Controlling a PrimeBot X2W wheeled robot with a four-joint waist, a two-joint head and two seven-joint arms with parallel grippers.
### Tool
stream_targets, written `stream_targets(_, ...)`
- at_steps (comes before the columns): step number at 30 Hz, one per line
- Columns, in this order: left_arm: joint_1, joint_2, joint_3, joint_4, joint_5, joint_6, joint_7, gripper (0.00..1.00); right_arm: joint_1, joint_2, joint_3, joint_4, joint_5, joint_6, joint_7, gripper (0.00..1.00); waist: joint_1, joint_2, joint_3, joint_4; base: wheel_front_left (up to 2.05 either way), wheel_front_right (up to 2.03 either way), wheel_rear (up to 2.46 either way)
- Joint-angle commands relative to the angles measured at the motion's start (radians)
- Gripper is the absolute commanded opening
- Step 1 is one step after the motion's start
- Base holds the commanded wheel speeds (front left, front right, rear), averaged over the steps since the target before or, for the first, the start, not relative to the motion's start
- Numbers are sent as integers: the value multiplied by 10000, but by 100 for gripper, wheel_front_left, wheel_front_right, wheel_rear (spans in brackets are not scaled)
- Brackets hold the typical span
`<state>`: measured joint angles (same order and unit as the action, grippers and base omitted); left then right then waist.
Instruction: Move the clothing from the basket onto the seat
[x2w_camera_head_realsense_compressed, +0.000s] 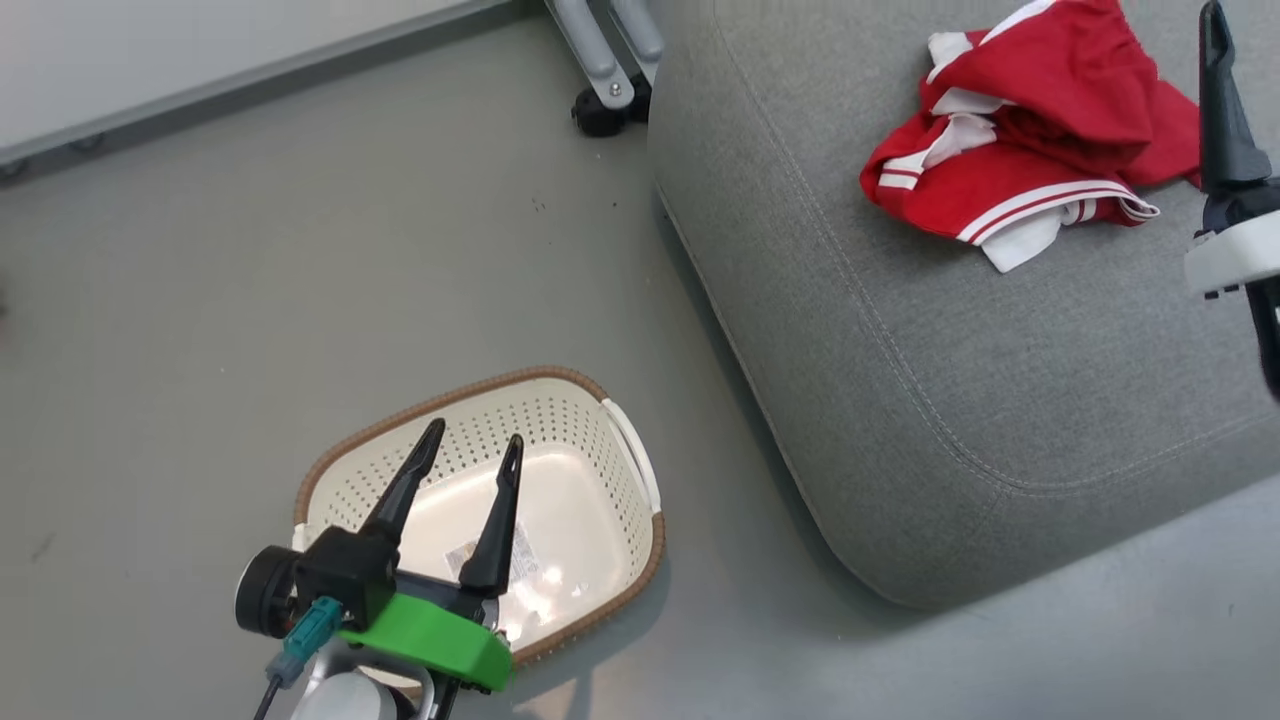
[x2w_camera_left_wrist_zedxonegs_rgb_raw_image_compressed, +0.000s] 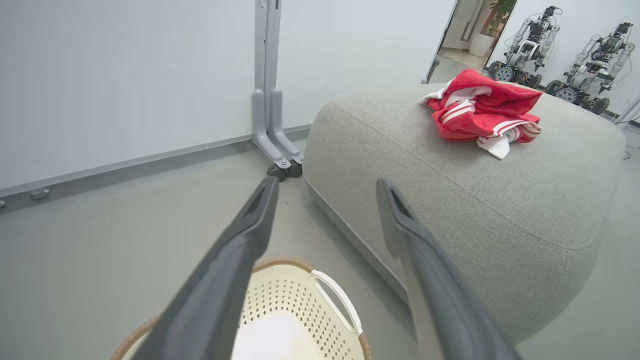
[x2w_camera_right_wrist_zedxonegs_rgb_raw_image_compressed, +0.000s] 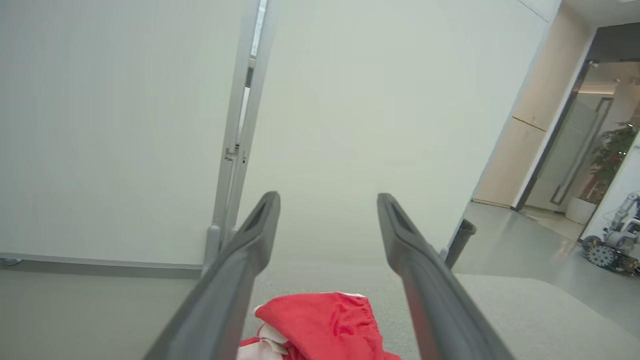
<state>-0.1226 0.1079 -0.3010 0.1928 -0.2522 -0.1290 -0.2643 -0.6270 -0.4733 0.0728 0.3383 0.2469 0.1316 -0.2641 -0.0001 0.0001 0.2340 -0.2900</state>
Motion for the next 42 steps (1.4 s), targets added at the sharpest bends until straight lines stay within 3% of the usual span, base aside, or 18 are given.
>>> stream_targets(1, 220, -52, 164, -37, 66, -21, 5, 100, 440, 84, -122, -366, -3, -17, -2, 100, 1, -1, -1010, 433, 0, 0, 0)
stream_targets(7, 772, -260, 872, -122, 177, -21, 5, 100, 2075, 901, -499, -1925, -158, -17, -2, 100, 1, -1, -1734, 1081, 0, 0, 0)
stream_targets(12, 1231, -407, 1352, -149, 264, -21, 5, 100, 3873, 2099, -833, -2830, -232, -17, -2, 100, 1, -1, -2331, 1979, 0, 0, 0)
stream_targets(19, 1722, -500, 1710, -87, 310, -21, 5, 100, 5524, 3261, -591, -2623, -237, -17, 0, 100, 1, -1, -2797, 2882, 0, 0, 0)
stream_targets(30, 2360, -552, 2291, 324, 548, -21, 5, 100, 6654, 4022, -440, -1814, -597, -14, -2, 100, 1, -1, -3251, 3714, 0, 0, 0)
stream_targets(42, 2512, -570, 2457, 379, 309, -21, 5, 100, 6748, 4194, -208, -1727, -681, -14, -2, 100, 1, -1, -3315, 3874, 0, 0, 0)
